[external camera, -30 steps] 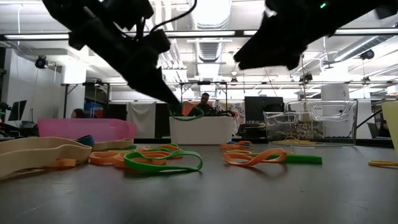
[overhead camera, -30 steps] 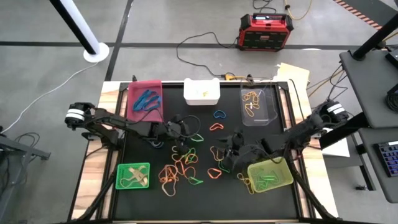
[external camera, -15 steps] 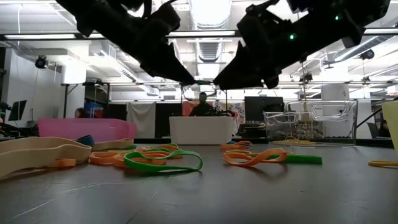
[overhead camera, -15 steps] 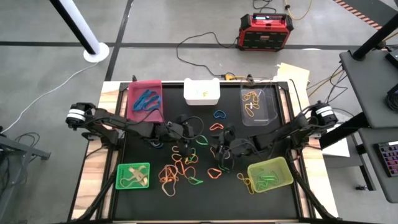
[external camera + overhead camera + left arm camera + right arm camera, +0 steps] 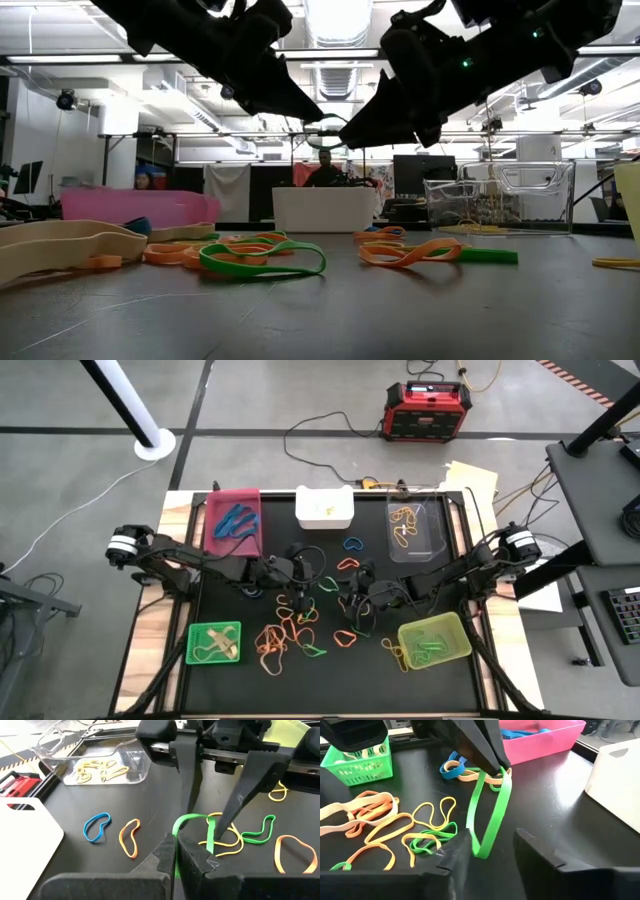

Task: Sort rubber bands into baskets
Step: Put the green rubber band into the yellow bin

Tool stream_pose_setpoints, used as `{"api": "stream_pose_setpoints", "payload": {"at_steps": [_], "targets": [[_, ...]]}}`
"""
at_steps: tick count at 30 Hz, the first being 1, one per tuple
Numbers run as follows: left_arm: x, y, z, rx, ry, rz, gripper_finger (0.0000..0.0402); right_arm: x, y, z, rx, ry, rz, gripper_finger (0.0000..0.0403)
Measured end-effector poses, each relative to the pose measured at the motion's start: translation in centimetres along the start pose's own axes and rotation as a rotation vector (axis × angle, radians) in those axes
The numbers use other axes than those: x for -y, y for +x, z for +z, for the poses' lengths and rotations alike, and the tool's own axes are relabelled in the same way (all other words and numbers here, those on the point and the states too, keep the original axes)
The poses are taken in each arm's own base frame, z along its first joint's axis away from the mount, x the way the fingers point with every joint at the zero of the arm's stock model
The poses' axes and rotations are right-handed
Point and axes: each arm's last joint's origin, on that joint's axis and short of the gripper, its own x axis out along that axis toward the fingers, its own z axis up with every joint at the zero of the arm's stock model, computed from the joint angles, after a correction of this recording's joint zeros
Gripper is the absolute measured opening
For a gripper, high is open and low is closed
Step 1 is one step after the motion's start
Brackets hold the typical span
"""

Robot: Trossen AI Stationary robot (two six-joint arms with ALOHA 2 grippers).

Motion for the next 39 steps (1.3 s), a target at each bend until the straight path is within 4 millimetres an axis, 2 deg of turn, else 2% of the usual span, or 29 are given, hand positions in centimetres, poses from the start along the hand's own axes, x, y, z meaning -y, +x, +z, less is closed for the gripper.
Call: {"api": "stream_pose_setpoints", "payload": {"at_steps": [6, 11, 16, 20, 23, 28, 34, 36, 39], "targets": [[0.1, 0.0, 0.0, 0.001, -0.003, -0.003, 0.0, 0.0, 0.0, 0.0, 0.001, -0.035, -0.001, 0.0023], [0.1, 0.0, 0.0, -0.003, -0.008, -0.003, 0.0017, 0.1, -0.1, 0.2, 0.004, -0.04, -0.001, 0.001], [0.1, -0.1, -0.2, -0.019, -0.003, -0.003, 0.0064, 0.2, -0.6, 0.5, -0.014, -0.047, 0.006, 0.0009], [0.0, -0.4, -0.1, -0.025, 0.001, -0.003, 0.0104, 0.6, -1.9, 1.3, -0.053, -0.065, 0.019, 0.0009], [-0.2, -1.1, 0.3, -0.013, -0.005, -0.003, 0.0127, 1.0, -3.6, 2.4, -0.165, -0.048, 0.081, 0.0009], [-0.6, -2.7, 1.0, -0.016, -0.007, -0.003, 0.0144, 1.2, -7.3, 4.5, -0.433, 0.093, 0.229, 0.0009], [-1.0, -3.9, 1.4, -0.017, -0.025, -0.003, 0.0145, -1.0, -11.2, 6.1, -0.736, 0.223, 0.418, 0.0009], [-1.0, -4.0, 1.4, -0.024, -0.033, -0.003, 0.0145, -1.7, -12.4, 5.9, -0.878, 0.266, 0.394, 0.0009], [-1.0, -4.0, 1.2, -0.035, -0.041, -0.002, 0.0146, -2.3, -14.4, 5.4, -1.088, 0.316, 0.254, 0.0009]]}}
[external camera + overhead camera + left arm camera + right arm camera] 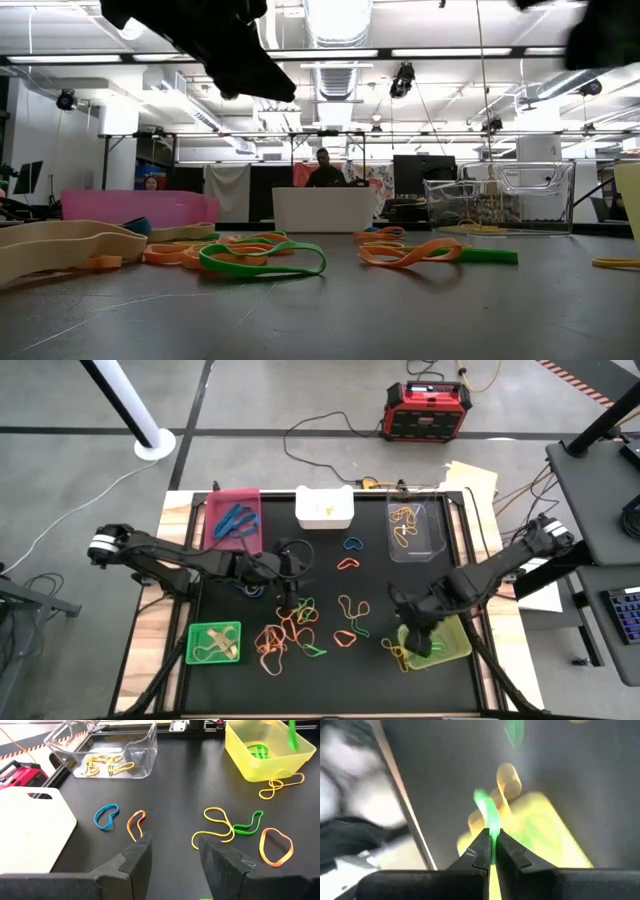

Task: Sort rubber bands into baskets
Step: Put the green rubber band into the yellow bin

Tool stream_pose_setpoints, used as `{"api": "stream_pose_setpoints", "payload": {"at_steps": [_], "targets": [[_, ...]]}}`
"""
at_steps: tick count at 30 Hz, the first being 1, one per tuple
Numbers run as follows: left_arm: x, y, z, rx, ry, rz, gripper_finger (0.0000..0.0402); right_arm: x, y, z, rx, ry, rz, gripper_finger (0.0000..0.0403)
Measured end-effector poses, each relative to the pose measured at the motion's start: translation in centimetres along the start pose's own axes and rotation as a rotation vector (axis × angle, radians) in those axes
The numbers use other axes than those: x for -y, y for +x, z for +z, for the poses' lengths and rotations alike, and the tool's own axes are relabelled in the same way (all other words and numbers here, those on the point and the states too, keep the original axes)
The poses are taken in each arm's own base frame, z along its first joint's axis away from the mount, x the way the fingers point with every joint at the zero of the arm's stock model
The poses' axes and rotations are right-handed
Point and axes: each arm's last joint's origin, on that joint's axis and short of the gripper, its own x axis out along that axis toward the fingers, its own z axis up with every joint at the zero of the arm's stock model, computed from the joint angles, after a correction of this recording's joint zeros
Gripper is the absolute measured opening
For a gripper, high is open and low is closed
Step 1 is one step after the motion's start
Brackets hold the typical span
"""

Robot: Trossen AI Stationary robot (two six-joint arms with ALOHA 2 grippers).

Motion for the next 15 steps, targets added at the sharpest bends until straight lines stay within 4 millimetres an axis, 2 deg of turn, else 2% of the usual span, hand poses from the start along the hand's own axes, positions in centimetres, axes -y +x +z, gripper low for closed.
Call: {"api": "stream_pose_setpoints", "payload": {"at_steps": [3, 7, 12, 15], "targets": [[0.0, 0.2, -0.2, -0.012, 0.003, 0.001, 0.0146, -0.5, -0.5, -1.9, -0.114, 0.153, -0.13, 0.0009], [0.1, 0.3, -0.3, -0.019, 0.002, 0.001, 0.0146, -1.2, -0.7, -3.8, -0.169, 0.295, -0.235, 0.0009], [0.1, 0.3, -0.3, -0.025, 0.003, 0.002, 0.0146, -1.5, 0.2, -5.0, -0.186, 0.358, -0.294, 0.0009], [0.1, 0.3, -0.4, -0.028, 0.004, 0.002, 0.0146, -1.4, 0.9, -5.1, -0.184, 0.368, -0.324, 0.001]]}}
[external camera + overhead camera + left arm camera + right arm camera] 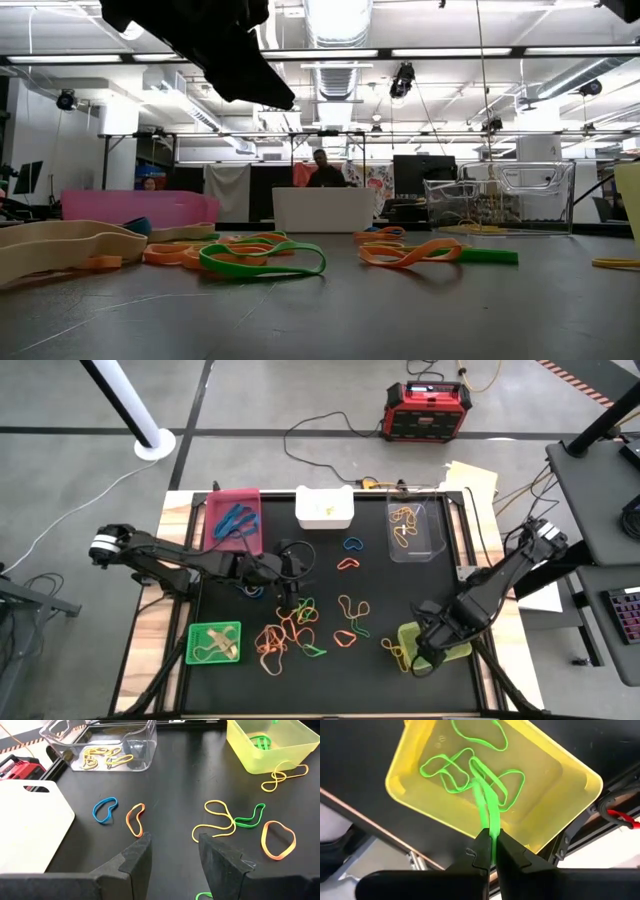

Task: Sort rubber bands into baskets
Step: Put the green rubber band into the yellow bin, then put the yellow rubber band into the transparent bin

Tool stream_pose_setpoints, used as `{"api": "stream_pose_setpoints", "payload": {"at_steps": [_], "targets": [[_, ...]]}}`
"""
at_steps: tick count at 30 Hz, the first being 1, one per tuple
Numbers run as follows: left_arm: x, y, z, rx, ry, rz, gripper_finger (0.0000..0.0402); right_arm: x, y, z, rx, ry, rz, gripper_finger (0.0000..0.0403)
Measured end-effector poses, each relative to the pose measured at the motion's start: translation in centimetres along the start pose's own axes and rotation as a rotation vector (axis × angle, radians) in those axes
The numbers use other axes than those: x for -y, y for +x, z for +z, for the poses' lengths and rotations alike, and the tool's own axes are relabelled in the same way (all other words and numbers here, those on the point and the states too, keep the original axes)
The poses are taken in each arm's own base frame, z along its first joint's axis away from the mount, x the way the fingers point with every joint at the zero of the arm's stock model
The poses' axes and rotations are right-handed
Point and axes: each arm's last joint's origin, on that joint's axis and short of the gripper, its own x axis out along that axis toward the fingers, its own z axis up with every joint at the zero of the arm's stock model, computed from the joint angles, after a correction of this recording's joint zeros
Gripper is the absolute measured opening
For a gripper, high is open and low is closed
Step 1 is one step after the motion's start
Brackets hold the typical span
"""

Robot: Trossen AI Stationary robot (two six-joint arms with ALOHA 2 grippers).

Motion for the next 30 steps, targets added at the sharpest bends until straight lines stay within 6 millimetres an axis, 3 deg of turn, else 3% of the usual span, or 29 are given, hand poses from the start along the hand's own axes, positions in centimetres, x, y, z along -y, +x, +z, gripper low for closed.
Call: {"api": "stream_pose_setpoints", "payload": {"at_steps": [6, 16, 22, 30], "targets": [[0.0, 0.0, 0.0, 0.001, 0.0, 0.0, 0.0146, -0.4, 0.6, 0.3, 0.019, -0.001, -0.028, 0.0031], [0.1, 0.0, 0.0, 0.001, 0.0, -0.002, 0.0146, -0.5, 0.7, 0.5, 0.073, -0.015, -0.041, 0.0115], [0.4, -0.1, 0.0, 0.001, 0.004, -0.013, 0.0146, -0.9, -0.4, 1.0, 0.237, -0.067, -0.027, 0.0148], [1.1, -0.6, 0.1, 0.011, 0.024, -0.039, 0.0146, -2.3, -2.1, 3.2, 0.645, -0.242, 0.014, 0.0161]]}}
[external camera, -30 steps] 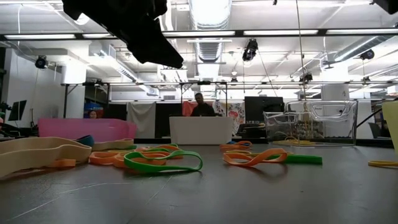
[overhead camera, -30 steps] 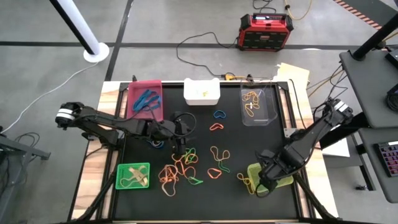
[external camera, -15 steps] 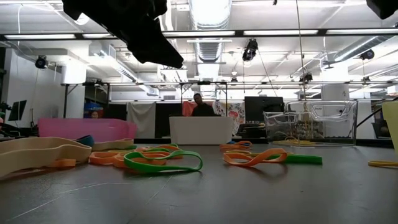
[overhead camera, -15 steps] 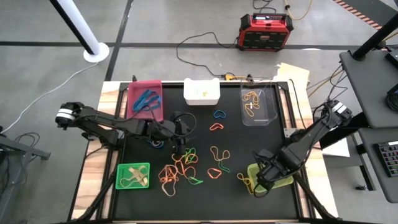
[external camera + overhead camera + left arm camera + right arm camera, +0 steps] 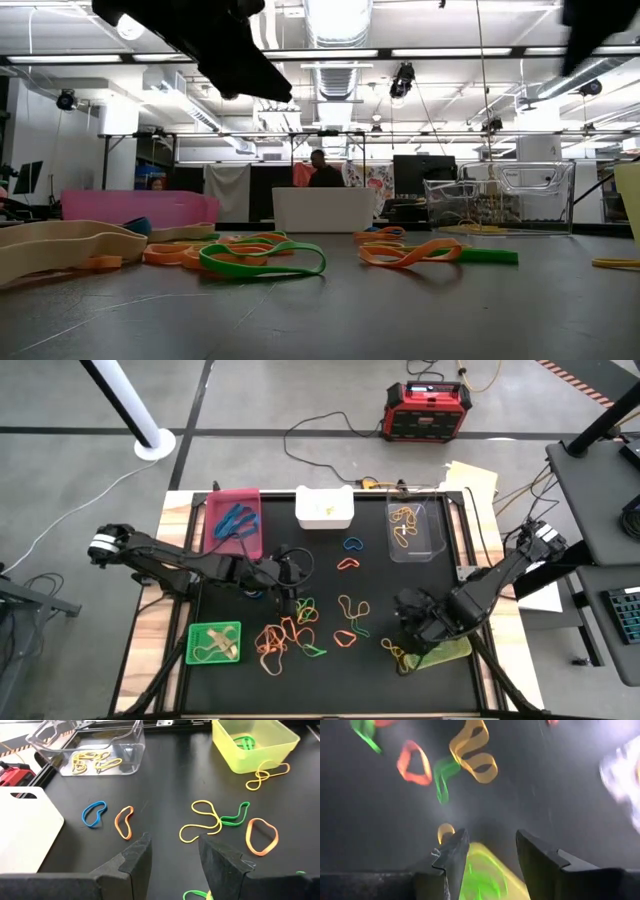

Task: Sort rubber bands into baskets
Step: Put the yellow rubber band into the transparent bin

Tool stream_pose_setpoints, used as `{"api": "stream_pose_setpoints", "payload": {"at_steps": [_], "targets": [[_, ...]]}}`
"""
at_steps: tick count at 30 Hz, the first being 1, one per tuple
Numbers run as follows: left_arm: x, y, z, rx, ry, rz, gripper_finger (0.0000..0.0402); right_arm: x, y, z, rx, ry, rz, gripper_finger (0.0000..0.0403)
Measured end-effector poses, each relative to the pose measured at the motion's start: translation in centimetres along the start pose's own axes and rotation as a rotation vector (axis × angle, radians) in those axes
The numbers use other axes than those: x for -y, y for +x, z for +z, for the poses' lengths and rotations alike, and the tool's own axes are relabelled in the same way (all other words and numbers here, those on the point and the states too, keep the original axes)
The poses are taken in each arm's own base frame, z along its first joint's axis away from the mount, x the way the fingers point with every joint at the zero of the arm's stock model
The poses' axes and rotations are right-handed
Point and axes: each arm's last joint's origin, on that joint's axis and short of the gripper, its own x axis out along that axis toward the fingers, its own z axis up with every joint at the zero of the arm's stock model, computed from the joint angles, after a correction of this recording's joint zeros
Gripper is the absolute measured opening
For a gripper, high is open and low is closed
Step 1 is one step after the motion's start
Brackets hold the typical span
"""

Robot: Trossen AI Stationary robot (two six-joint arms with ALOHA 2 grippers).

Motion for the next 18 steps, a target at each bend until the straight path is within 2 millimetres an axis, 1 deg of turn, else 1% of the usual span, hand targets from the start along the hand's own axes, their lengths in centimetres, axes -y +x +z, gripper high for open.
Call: {"api": "stream_pose_setpoints", "payload": {"at_steps": [4, 8, 13, 16, 18], "targets": [[0.1, -0.8, 0.1, -0.009, 0.012, -0.011, 0.0146, -0.7, 1.2, 1.8, 0.127, -0.129, 0.048, 0.0166], [-0.2, -2.4, 0.2, -0.029, 0.025, -0.012, 0.0146, -1.5, 3.5, 3.4, 0.207, -0.259, 0.06, 0.0173], [-0.7, -4.3, 0.4, -0.027, 0.009, -0.015, 0.0146, -2.8, 7.7, 4.3, 0.286, -0.434, 0.075, 0.0173], [-0.8, -5.0, 0.4, -0.032, -0.003, -0.016, 0.0146, -3.0, 10.5, 4.5, 0.282, -0.45, 0.061, 0.0174], [-0.9, -5.3, 0.5, -0.026, -0.007, -0.016, 0.0146, -2.7, 12.5, 4.3, 0.233, -0.45, 0.026, 0.0173]]}}
